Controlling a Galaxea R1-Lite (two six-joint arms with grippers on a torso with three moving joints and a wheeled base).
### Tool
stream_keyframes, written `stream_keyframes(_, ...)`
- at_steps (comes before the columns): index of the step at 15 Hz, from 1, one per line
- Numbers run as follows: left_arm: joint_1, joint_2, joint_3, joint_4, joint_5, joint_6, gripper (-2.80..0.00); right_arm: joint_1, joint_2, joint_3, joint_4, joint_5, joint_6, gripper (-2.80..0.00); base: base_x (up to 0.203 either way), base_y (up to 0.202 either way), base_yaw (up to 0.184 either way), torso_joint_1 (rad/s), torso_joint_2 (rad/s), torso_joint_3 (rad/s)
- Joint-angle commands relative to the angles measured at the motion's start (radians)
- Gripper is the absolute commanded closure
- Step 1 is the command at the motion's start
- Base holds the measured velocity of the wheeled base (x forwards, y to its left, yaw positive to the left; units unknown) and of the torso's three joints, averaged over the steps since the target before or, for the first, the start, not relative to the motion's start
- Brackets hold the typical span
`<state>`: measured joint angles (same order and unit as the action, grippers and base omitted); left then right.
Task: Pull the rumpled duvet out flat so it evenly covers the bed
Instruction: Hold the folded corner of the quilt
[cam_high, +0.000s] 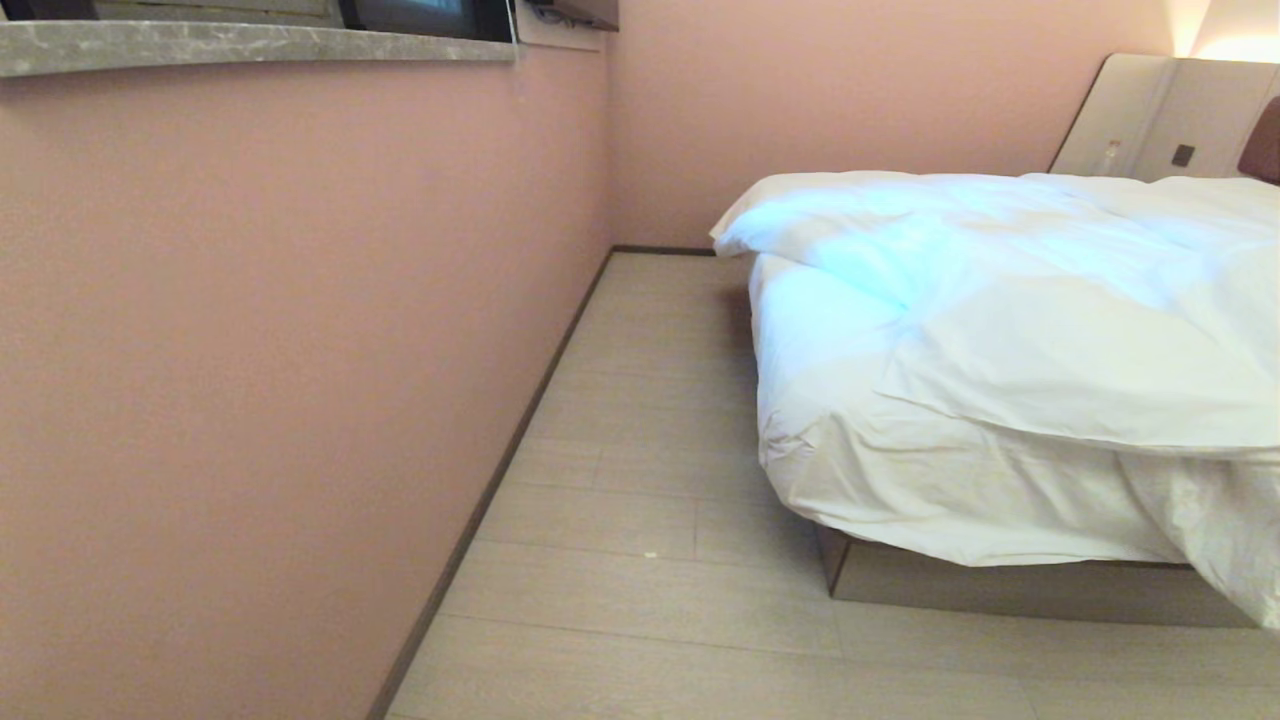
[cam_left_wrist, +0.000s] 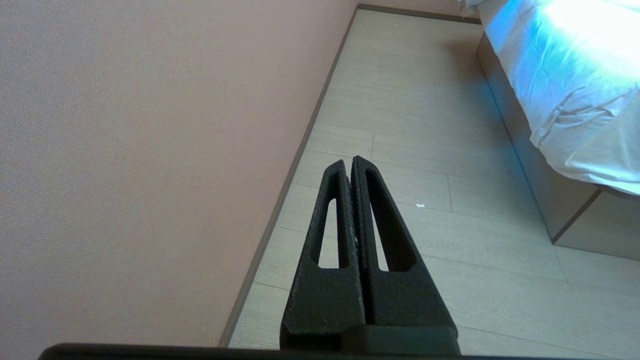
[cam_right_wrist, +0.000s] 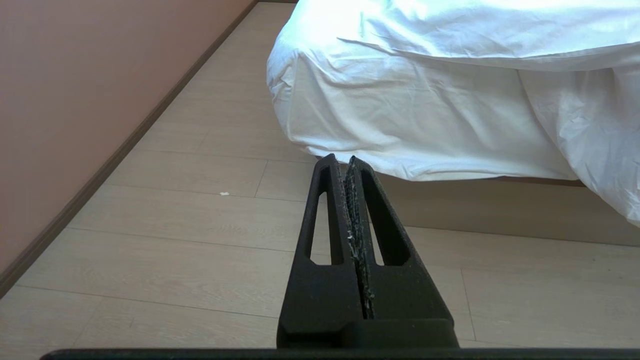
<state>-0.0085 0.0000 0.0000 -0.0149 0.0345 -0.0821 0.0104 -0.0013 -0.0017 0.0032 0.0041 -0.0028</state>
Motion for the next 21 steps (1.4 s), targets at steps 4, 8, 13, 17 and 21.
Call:
stream_keyframes(4,-0.001,0.000,0.000,0.000,0.001,-0.001,0.00,0.000,0.001,0.000,0.000,0.000,0.001,0.00,0.000,0.000,0.000,0.000,0.00,0.000)
stream_keyframes(8,-0.001,0.000,0.000,0.000,0.001,-0.002,0.00,0.000,0.001,0.000,0.000,0.000,0.000,0.00,0.000,0.000,0.000,0.000,0.00,0.000)
stream_keyframes(13,0.001,0.000,0.000,0.003,0.001,0.003,0.00,0.000,0.001,0.000,0.000,0.000,0.000,0.00,0.000,0.000,0.000,0.000,0.00,0.000)
stream_keyframes(17,0.001,0.000,0.000,0.000,0.001,0.002,0.00,0.000,0.001,0.000,0.000,0.000,0.000,0.00,0.000,0.000,0.000,0.000,0.00,0.000)
stream_keyframes(21,-0.001,0.000,0.000,0.000,0.002,0.001,0.00,0.000,0.001,0.000,0.000,0.000,0.000,0.00,0.000,0.000,0.000,0.000,0.00,0.000)
